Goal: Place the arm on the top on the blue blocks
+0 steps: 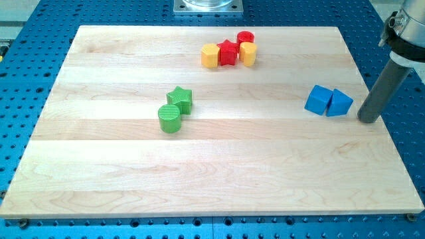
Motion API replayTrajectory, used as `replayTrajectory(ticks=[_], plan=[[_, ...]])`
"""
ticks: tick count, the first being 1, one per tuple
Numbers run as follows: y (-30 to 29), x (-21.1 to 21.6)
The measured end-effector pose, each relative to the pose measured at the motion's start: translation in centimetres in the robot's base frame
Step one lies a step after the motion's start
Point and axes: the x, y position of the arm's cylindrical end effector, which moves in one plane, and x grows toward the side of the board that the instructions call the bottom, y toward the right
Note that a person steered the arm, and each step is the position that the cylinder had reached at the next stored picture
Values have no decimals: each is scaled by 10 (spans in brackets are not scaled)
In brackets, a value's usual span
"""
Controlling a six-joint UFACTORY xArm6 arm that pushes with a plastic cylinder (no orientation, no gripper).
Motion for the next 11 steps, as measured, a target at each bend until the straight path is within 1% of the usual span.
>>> replayTrajectory(ticks=[7,8,9,10,11], plan=[[0,18],[0,7],[36,-22],[50,-93],[35,-151]])
